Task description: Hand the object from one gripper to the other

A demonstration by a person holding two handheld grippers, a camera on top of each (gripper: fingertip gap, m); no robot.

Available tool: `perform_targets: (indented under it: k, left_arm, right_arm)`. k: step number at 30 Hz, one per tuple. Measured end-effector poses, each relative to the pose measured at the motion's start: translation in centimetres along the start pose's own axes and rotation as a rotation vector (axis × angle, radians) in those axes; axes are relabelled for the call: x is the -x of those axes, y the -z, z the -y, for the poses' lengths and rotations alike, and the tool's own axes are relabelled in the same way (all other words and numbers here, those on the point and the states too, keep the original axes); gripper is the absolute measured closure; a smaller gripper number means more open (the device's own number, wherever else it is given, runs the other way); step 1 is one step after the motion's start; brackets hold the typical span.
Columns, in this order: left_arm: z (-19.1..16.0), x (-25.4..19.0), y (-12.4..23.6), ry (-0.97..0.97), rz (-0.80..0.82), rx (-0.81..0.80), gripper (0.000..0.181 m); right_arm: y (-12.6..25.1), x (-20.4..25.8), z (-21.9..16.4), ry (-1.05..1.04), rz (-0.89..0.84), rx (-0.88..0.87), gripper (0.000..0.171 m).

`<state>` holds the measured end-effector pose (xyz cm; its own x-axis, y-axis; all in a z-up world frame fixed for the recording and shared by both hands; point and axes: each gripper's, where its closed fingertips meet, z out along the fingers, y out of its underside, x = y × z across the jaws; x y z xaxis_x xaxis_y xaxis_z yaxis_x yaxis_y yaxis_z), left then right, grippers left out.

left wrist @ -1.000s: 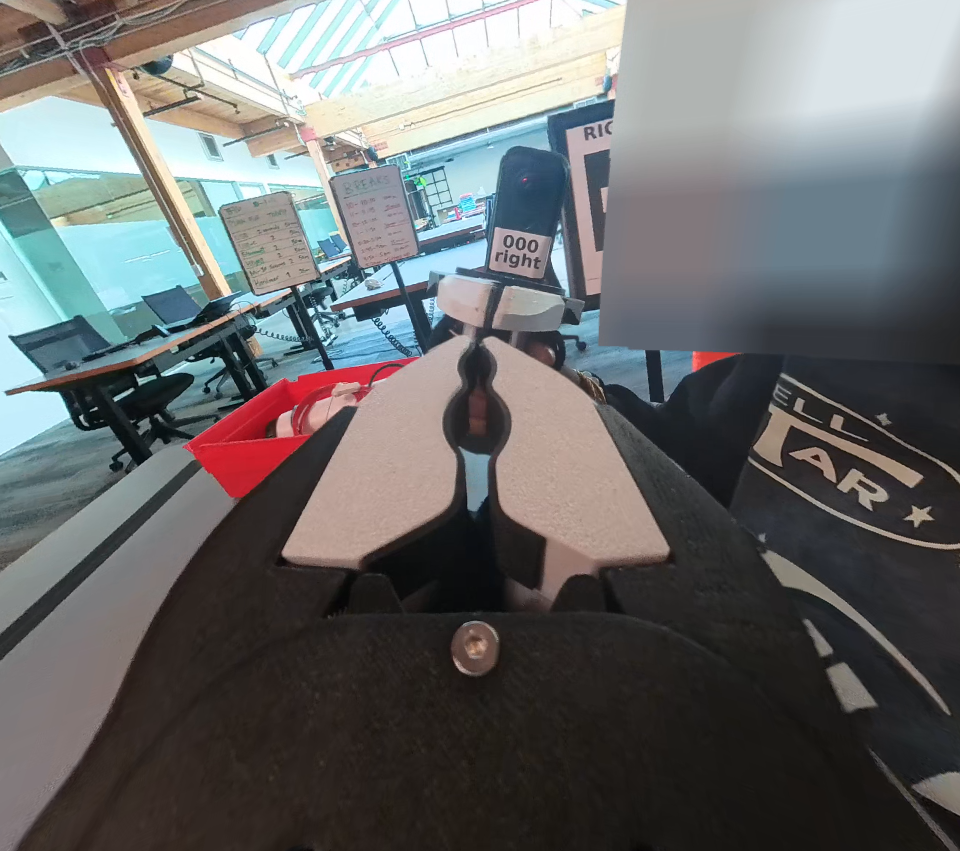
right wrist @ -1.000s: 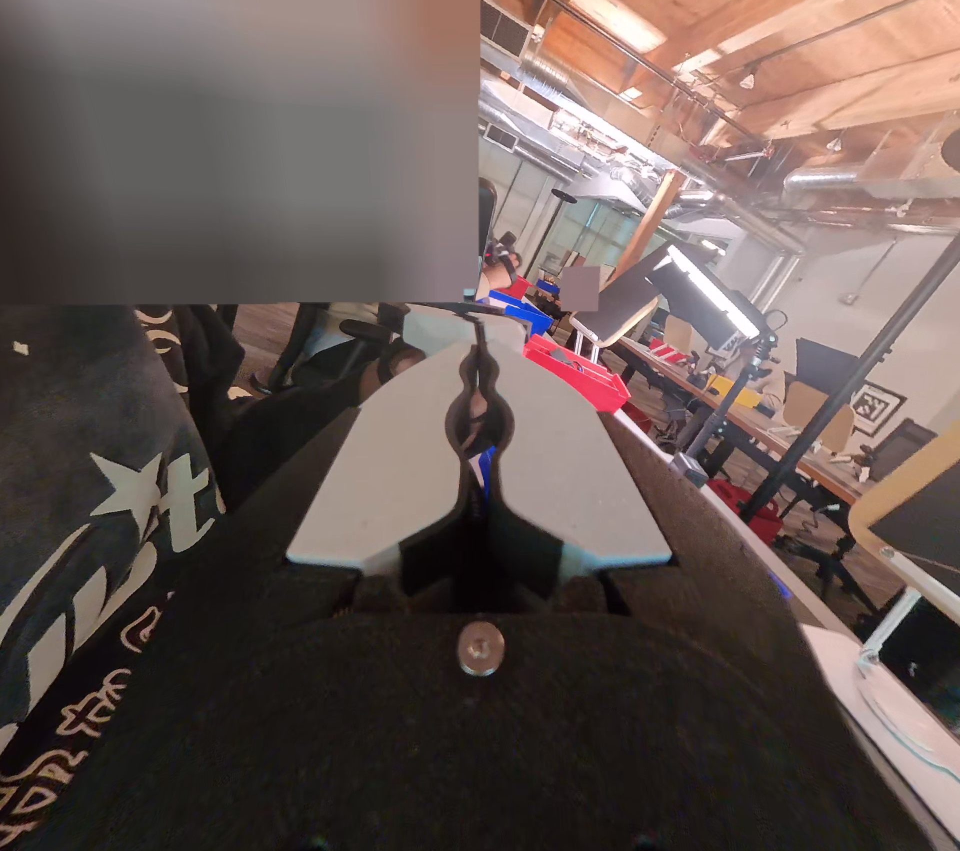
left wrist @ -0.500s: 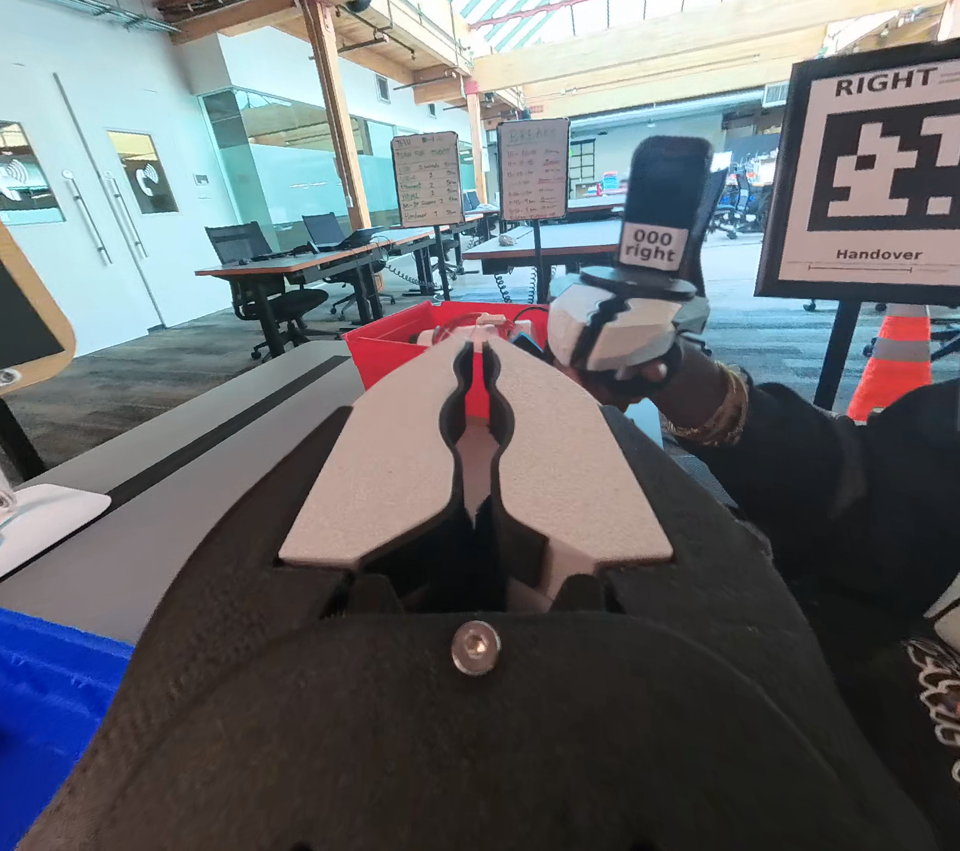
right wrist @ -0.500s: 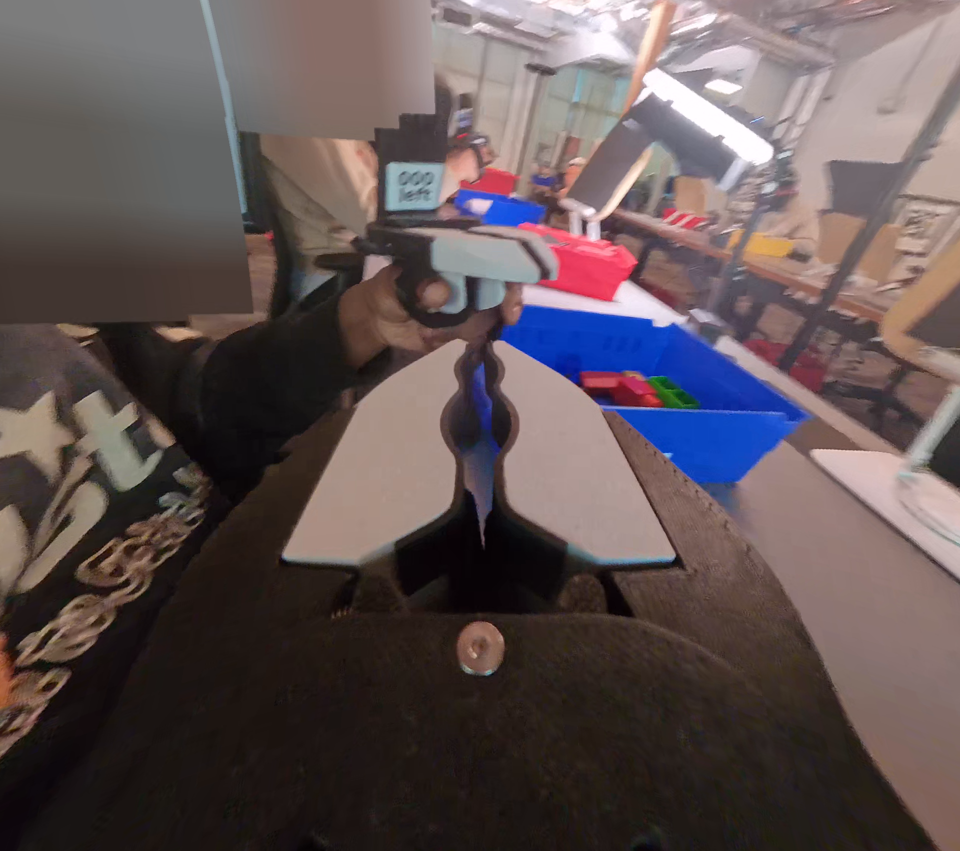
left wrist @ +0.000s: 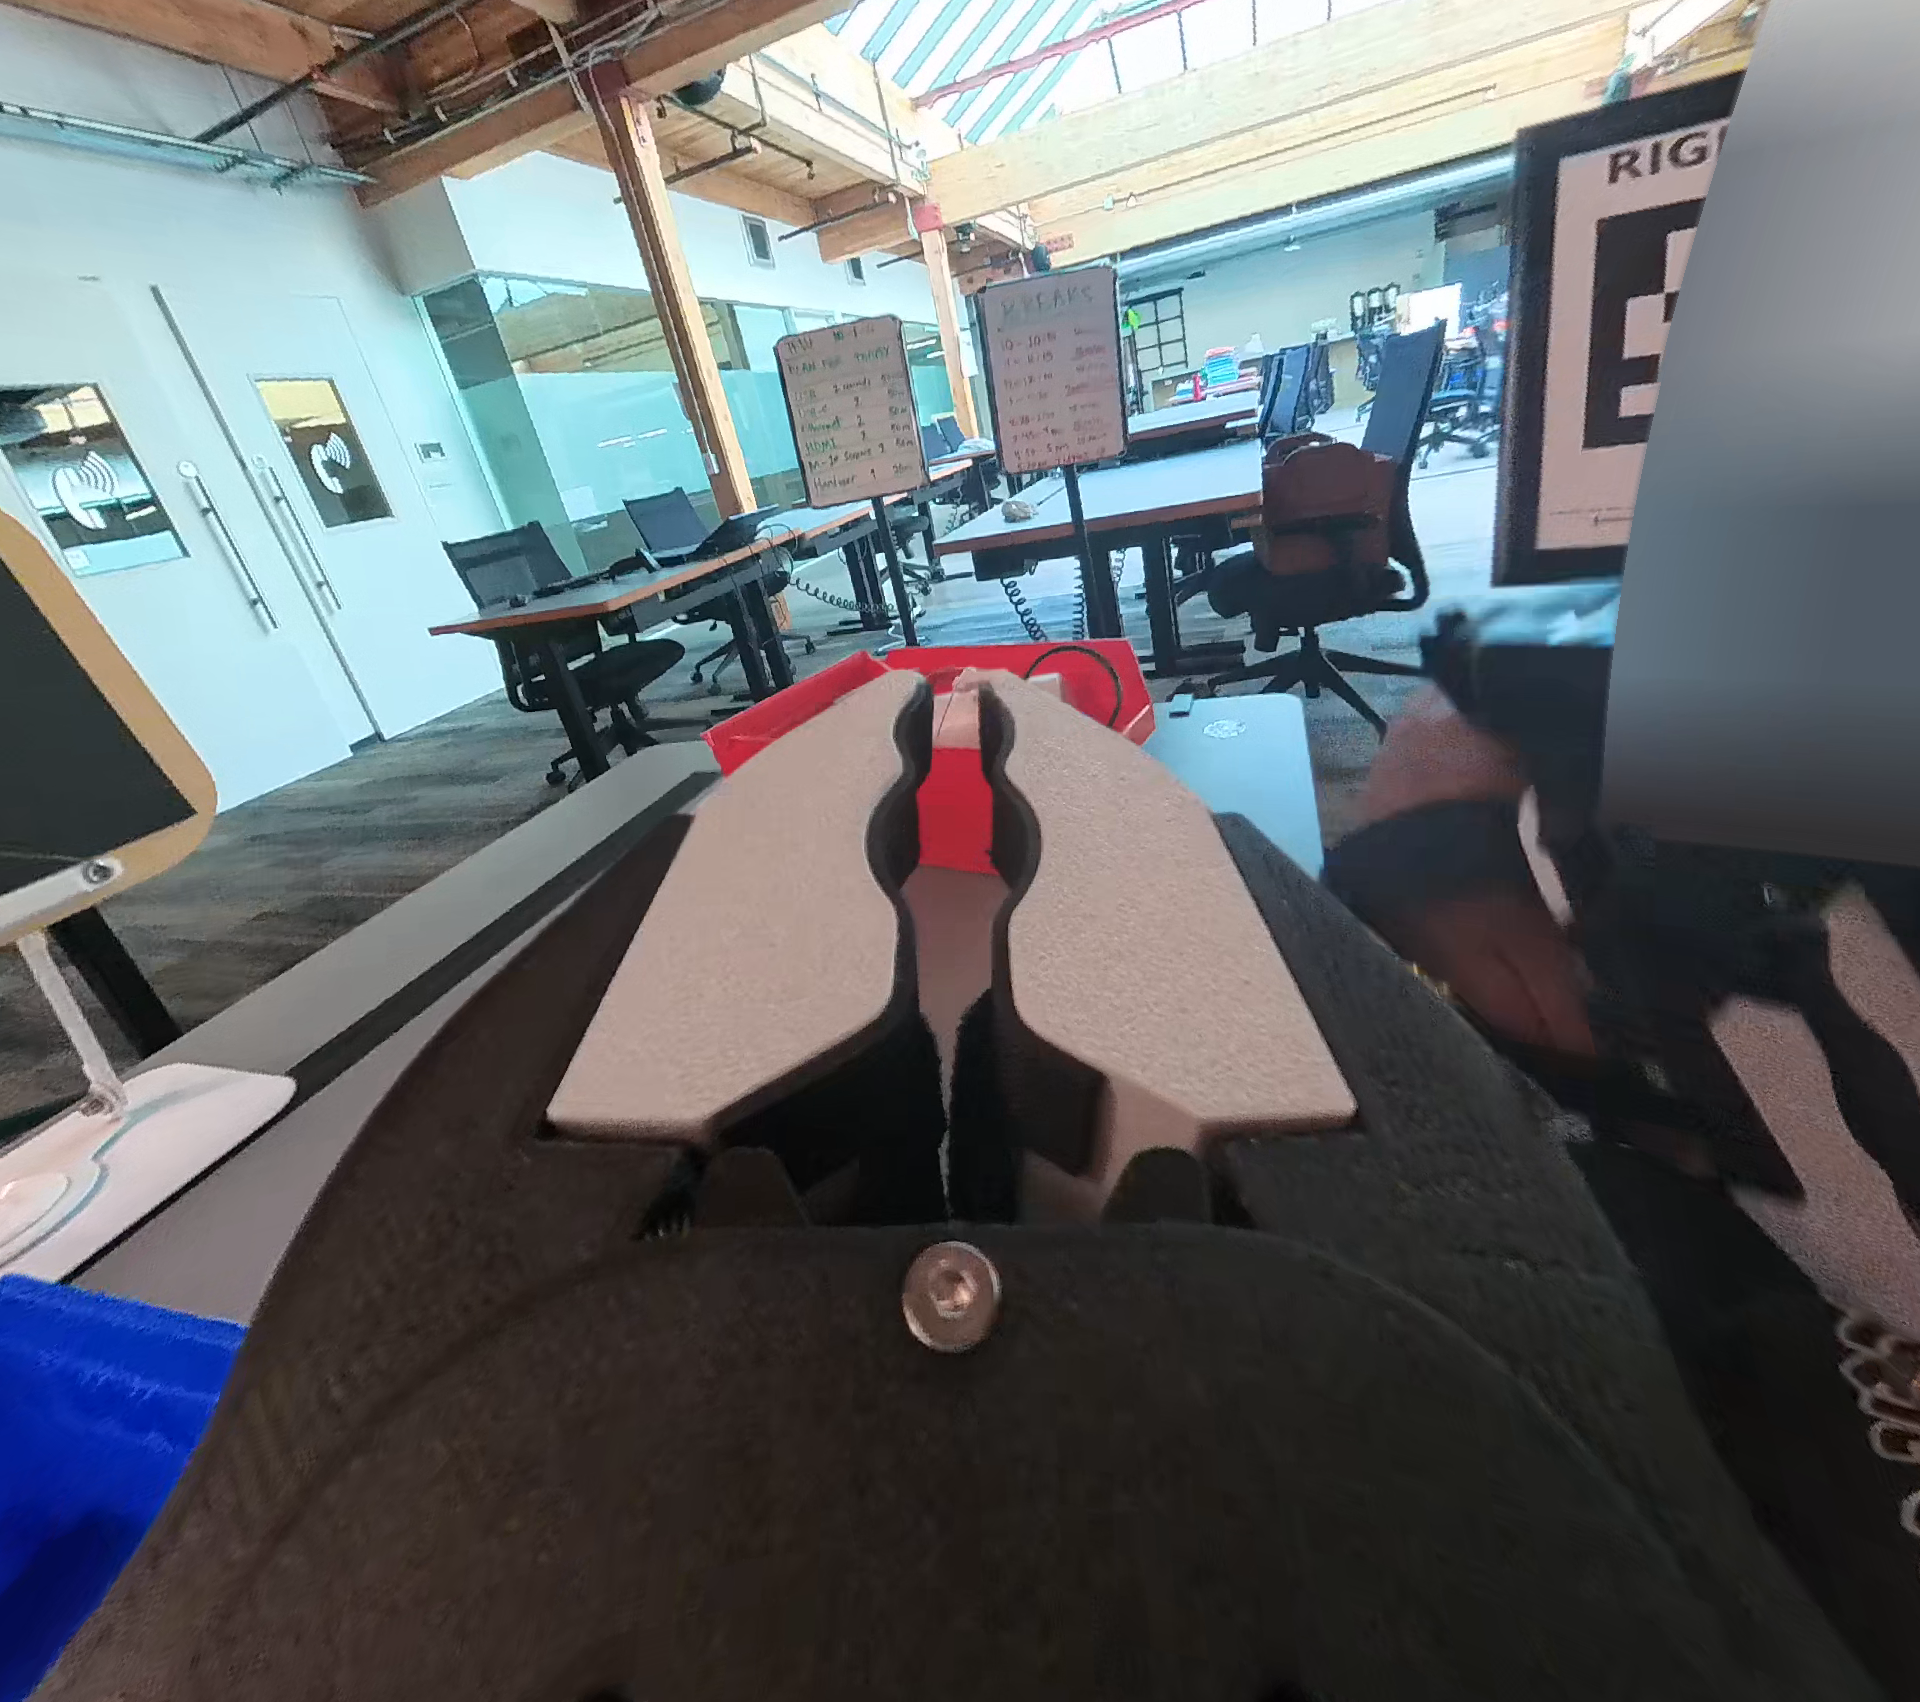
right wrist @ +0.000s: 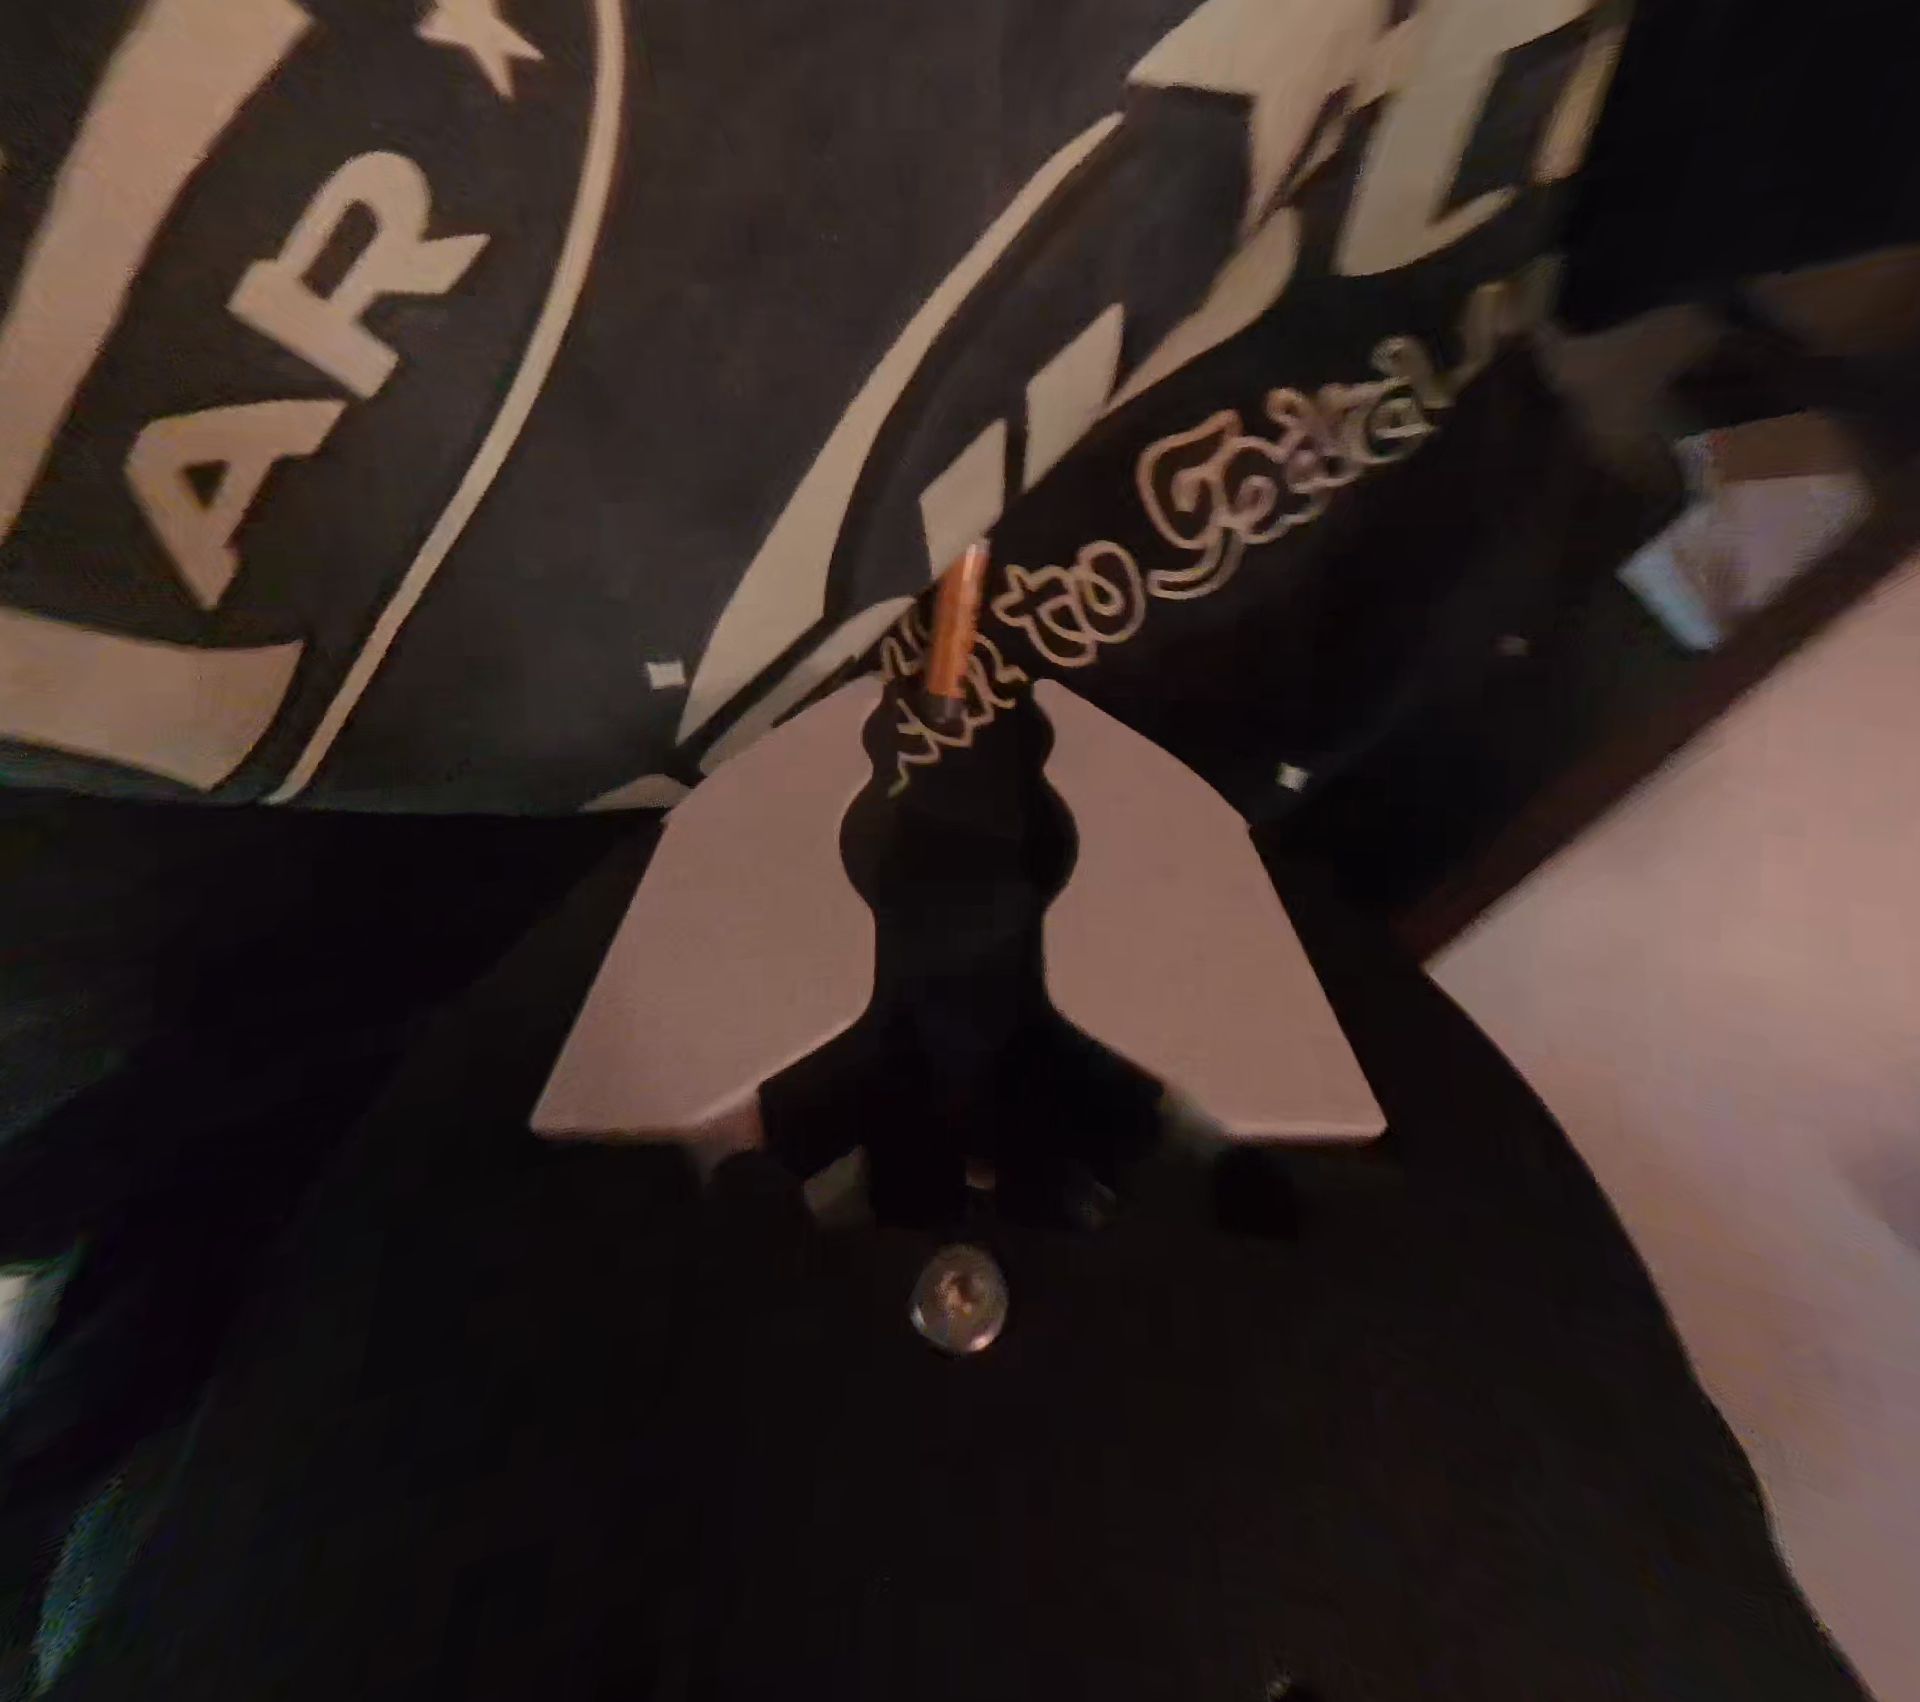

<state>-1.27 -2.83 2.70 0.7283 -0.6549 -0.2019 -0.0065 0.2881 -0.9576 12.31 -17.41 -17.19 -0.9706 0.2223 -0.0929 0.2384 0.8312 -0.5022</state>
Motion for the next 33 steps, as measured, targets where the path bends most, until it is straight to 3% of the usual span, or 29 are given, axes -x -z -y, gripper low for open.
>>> perform_targets:
  k: [4, 9, 11, 15, 18, 21, 24, 26, 30, 33]
  left_arm:
    - [1.2, -0.8, 0.4, -0.025, -0.019, -0.031, 0.173]
    - [1.6, -1.5, 0.5, -0.059, -0.037, -0.033, 0.173]
    - [1.6, -1.6, 0.5, -0.066, -0.037, -0.032, 0.172]
    - [1.5, -1.7, 0.4, -0.060, -0.043, -0.030, 0.172]
    - [1.5, -1.8, 0.3, -0.014, -0.050, -0.024, 0.171]
    - [1.0, -2.2, -0.1, 0.085, -0.074, 0.016, 0.165]
    - [-0.4, -2.9, -1.0, 0.164, -0.085, 0.116, 0.159]
    - [-1.2, -3.2, -1.8, 0.154, -0.057, 0.161, 0.156]
    - [-1.8, -3.5, -3.2, 0.058, 0.035, 0.175, 0.156]
    - [-1.3, -3.9, -3.4, 0.001, 0.062, 0.156, 0.157]
  right_arm:
    - [-3.1, -0.3, -1.6, -0.113, 0.127, 0.166, 0.151]
    - [-5.0, -0.1, -1.9, -0.126, 0.199, 0.252, 0.150]
    - [-4.9, -0.3, -2.0, -0.144, 0.185, 0.270, 0.160]
    - [-2.4, -1.0, -1.7, -0.166, 0.133, 0.164, 0.160]
    - [1.6, -4.4, -1.3, -0.171, -0.133, -0.012, 0.160]
    - [8.5, -8.9, -2.1, -0.265, -0.581, -0.160, 0.160]
    - [16.6, -11.7, -5.2, -0.318, -1.132, -0.063, 0.160]
    - [20.3, -11.6, -5.0, -0.237, -1.392, 0.006, 0.160]
    - [22.7, -11.1, -3.1, -0.102, -1.624, 0.128, 0.161]
    - [23.2, -11.0, -2.9, -0.077, -1.695, 0.233, 0.161]
